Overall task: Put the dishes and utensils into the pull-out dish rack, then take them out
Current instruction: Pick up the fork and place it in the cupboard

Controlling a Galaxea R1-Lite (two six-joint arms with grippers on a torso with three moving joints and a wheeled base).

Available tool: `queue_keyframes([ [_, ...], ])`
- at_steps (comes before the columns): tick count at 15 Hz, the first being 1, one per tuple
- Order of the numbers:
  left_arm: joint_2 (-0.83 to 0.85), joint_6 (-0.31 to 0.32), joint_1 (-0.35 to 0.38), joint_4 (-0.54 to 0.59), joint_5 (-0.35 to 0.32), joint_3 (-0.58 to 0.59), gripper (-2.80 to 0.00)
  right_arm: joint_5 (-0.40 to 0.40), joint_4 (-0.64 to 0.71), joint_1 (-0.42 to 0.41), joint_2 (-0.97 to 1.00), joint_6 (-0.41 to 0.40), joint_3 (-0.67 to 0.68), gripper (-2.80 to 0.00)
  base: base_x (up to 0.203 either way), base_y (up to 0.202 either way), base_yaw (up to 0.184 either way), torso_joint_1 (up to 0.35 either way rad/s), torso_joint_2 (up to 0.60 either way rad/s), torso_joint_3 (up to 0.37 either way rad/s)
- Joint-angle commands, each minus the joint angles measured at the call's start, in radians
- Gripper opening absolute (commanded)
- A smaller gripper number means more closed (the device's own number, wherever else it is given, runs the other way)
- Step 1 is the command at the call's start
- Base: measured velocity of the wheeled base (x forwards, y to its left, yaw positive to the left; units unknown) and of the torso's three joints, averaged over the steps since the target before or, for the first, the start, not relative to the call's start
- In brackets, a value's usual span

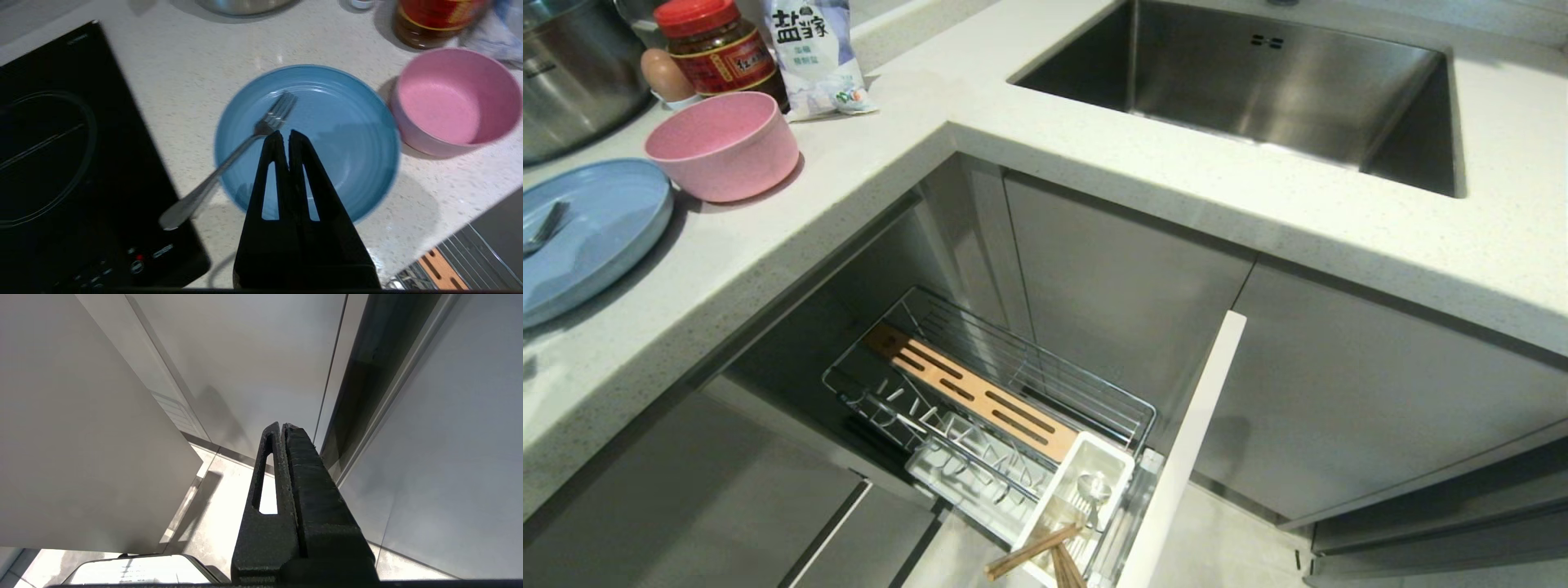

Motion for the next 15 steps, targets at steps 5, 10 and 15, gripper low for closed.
queue_keyframes([
  [5, 0.073, 0.024, 0.354, 0.061, -0.341, -0.068, -2.80, 0.000, 0.000, 0.000, -0.004, 0.001, 0.000, -2.80, 0.000, 0.000, 0.000, 0.000, 0.00, 0.000],
  [10, 0.164, 0.106, 0.434, 0.137, -0.405, -0.106, -2.80, 0.000, 0.000, 0.000, -0.004, 0.001, 0.000, -2.80, 0.000, 0.000, 0.000, 0.000, 0.00, 0.000],
  [15, 0.215, 0.236, 0.449, 0.188, -0.407, -0.085, -2.80, 0.000, 0.000, 0.000, -0.004, 0.001, 0.000, -2.80, 0.000, 0.000, 0.000, 0.000, 0.00, 0.000],
])
